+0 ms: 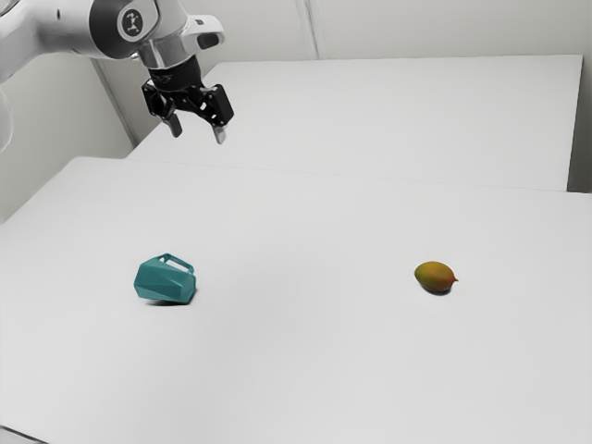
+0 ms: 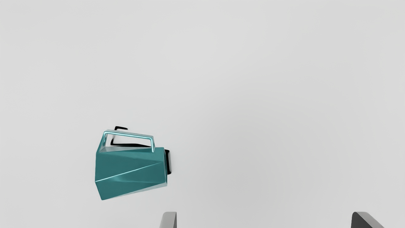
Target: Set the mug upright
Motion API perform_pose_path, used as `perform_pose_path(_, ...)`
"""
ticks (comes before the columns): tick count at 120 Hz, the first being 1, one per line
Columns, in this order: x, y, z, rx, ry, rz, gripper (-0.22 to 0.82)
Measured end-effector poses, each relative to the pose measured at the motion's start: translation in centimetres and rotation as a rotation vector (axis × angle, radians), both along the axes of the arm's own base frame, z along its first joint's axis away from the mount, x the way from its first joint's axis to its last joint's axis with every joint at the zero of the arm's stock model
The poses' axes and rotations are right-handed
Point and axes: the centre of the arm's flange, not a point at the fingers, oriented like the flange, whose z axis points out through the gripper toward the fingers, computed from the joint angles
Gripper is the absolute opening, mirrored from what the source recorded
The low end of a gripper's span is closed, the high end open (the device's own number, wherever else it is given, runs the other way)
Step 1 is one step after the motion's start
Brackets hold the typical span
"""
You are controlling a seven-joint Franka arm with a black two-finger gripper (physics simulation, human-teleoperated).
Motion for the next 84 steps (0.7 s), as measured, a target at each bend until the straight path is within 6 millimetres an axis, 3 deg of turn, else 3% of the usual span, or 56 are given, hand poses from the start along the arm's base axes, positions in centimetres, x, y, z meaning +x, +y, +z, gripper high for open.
perform_pose_path(48, -0.4, 0.8, -0.4, -0.01, 0.025, 0.03, 0.6)
perform_pose_path(84, -3.5, 1.6, -6.9, -0.174, 0.203, 0.076, 0.6)
